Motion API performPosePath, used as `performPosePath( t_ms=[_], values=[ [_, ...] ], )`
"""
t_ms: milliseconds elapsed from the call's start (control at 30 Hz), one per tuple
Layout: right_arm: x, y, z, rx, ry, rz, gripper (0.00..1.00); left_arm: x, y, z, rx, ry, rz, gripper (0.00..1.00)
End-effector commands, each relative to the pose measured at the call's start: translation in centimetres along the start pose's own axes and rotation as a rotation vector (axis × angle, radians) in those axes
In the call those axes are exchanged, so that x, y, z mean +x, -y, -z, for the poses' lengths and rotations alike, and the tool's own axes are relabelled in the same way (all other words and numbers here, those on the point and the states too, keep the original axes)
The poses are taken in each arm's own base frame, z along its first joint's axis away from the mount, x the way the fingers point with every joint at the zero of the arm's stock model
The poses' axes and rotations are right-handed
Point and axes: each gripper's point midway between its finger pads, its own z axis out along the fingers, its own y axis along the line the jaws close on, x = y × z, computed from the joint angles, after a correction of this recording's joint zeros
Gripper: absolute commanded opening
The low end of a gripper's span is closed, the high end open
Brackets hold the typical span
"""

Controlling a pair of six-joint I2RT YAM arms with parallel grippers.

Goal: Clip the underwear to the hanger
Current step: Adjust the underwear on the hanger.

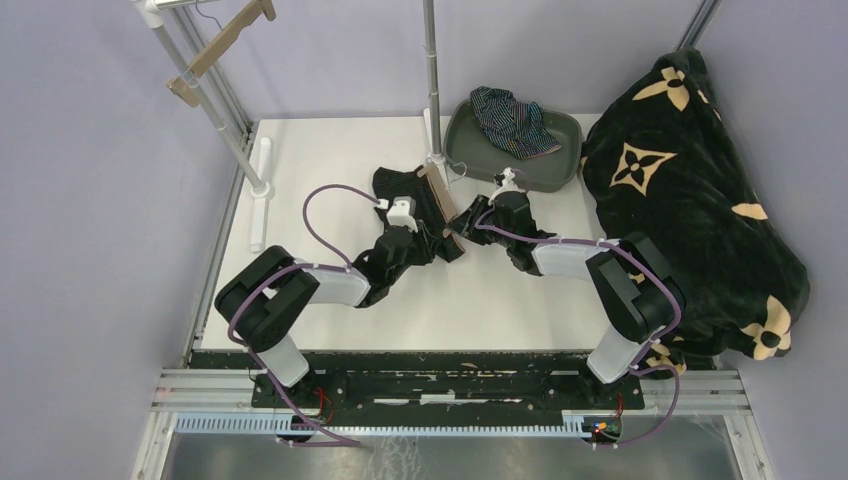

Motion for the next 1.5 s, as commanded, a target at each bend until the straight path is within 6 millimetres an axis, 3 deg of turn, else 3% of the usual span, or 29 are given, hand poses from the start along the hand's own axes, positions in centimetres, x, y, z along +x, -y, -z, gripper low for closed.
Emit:
performPosePath(
  t_ms=[0,200,533,833,1167,1267,1333,1467],
  values=[
    [-1.8,-2.0,0.6,-0.070,0.056,0.000,0.32,-1.9,0.9,-1.0,0.006,0.063,-0.038,0.29],
    [-2.0,-1.6,0.6,-0.059,0.062,-0.009,0.32,-1.7,0.7,-1.1,-0.002,0.053,-0.045,0.04],
    [-3.0,0.7,0.6,-0.027,0.073,-0.058,0.32,-1.3,-2.2,-0.1,-0.139,0.021,-0.105,0.03],
    [-3.8,1.6,1.1,-0.030,0.082,-0.075,0.32,-0.6,-4.1,0.8,-0.218,-0.006,-0.120,0.03],
    [-3.3,2.1,1.8,-0.022,0.059,-0.092,0.33,-4.6,-5.4,4.9,-0.315,0.096,-0.082,0.03],
    [-2.6,2.1,2.1,-0.039,0.044,-0.092,0.46,-5.1,-5.1,5.6,-0.307,0.100,-0.080,0.03],
    [-2.3,2.3,2.4,-0.034,0.038,-0.087,0.48,-5.1,-5.1,5.8,-0.307,0.096,-0.077,0.03],
    [-1.8,2.4,2.3,-0.040,0.011,-0.068,0.61,-4.6,-5.5,6.1,-0.325,0.080,-0.068,0.03]
  ],
)
